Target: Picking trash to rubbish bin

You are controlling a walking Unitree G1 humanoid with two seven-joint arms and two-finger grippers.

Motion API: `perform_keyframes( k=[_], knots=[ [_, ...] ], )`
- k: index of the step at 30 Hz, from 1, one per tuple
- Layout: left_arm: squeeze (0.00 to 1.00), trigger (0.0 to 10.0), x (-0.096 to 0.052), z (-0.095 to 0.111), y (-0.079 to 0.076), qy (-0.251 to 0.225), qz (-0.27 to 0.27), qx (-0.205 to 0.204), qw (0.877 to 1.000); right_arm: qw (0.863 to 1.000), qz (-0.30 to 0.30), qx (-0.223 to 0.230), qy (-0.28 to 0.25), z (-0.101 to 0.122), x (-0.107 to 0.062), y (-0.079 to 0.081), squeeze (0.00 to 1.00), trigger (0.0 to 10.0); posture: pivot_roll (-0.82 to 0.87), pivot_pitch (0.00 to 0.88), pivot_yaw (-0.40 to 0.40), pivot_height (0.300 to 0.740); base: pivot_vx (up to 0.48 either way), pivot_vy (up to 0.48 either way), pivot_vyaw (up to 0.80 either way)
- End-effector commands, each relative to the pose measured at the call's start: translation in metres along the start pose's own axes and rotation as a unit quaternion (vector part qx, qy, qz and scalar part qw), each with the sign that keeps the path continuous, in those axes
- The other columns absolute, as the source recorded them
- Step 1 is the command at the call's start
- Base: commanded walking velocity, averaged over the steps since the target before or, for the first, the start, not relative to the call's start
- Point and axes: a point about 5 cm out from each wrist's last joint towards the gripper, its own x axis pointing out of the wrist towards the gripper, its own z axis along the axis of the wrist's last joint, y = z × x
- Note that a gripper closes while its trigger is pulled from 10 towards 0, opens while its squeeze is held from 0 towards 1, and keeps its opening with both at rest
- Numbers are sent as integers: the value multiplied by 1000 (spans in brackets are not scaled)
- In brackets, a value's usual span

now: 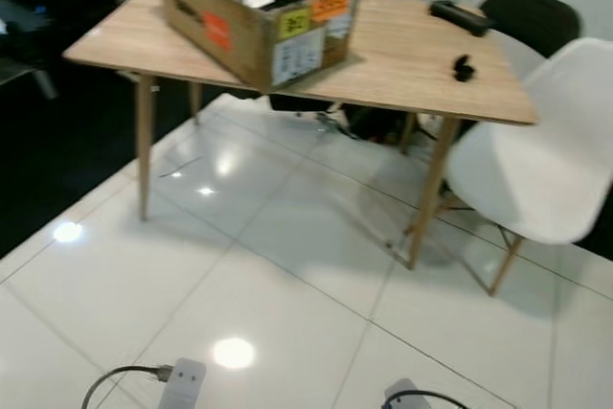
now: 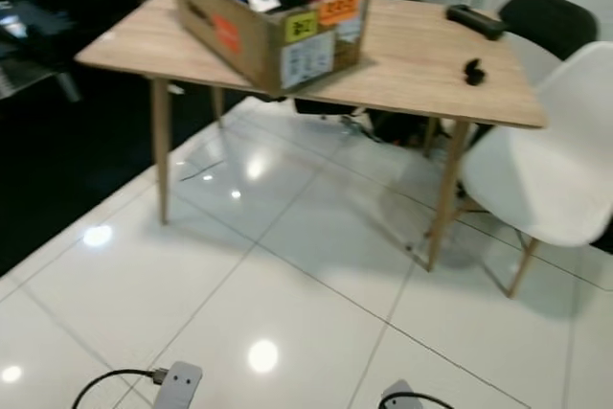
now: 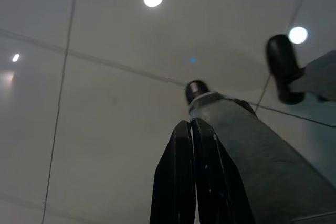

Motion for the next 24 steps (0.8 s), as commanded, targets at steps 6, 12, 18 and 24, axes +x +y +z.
perform_keyframes(
  k=[6,12,18,24],
  knots=[
    [0,10000,-5,-34,-8,66,-13,-5,998,999,-6,1,31,-32,-2,-16,0,10000,113,98,-41,740,0,0,-788],
    [0,10000,-5,-31,-4,65,-18,17,998,999,-23,8,34,-35,-3,-26,0,10000,78,118,-32,740,0,0,-788],
    [0,10000,-5,-28,7,57,-2,1,998,999,-21,3,31,-28,-2,-21,0,10000,97,104,-48,740,0,0,-788],
    [0,10000,-8,-37,15,65,21,-49,996,1000,-6,-10,29,-26,-2,-12,0,10000,121,66,-60,740,0,0,-788]
  ],
)
